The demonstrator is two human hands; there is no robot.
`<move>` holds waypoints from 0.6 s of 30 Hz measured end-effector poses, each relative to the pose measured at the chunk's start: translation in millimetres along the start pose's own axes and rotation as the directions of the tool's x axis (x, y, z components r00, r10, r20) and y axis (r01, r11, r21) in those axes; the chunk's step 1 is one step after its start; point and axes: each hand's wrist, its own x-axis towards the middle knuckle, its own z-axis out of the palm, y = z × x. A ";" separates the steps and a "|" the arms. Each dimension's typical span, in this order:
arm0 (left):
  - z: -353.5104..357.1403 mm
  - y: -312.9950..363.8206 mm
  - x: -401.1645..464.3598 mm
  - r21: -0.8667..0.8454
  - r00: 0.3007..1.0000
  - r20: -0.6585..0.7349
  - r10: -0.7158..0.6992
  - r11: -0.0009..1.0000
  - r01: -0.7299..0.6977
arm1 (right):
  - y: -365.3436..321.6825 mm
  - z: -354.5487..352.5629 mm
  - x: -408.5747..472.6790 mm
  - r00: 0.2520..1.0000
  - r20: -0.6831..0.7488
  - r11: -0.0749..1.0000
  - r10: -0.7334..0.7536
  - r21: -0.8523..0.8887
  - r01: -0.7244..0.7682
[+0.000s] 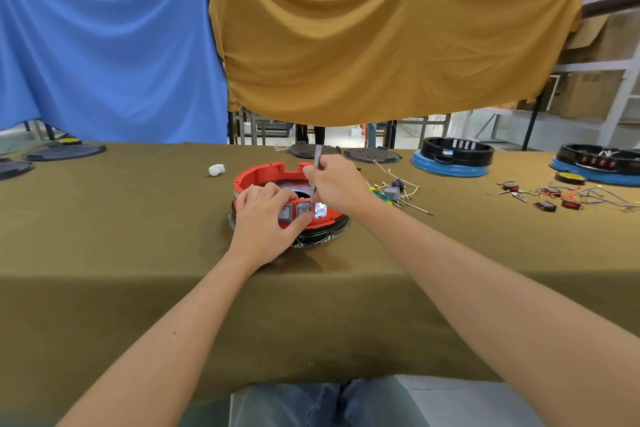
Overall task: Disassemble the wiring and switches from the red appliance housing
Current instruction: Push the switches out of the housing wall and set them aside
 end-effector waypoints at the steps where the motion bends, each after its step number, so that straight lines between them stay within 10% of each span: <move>1: 0.2 -0.1 0.2 0.002 1.000 0.003 -0.001 1.000 0.001 | -0.9 -1.5 1.7 1.000 0.018 1.000 0.011 -0.007 -0.010; 11: -0.9 0.3 -0.2 0.006 1.000 0.009 -0.005 1.000 0.005 | -8.0 -11.8 11.3 0.986 0.154 0.996 0.062 -0.065 -0.053; 18: -1.0 0.8 0.8 0.006 1.000 0.002 -0.001 1.000 0.001 | 3.0 -3.2 3.1 0.999 0.006 0.995 0.035 0.098 -0.035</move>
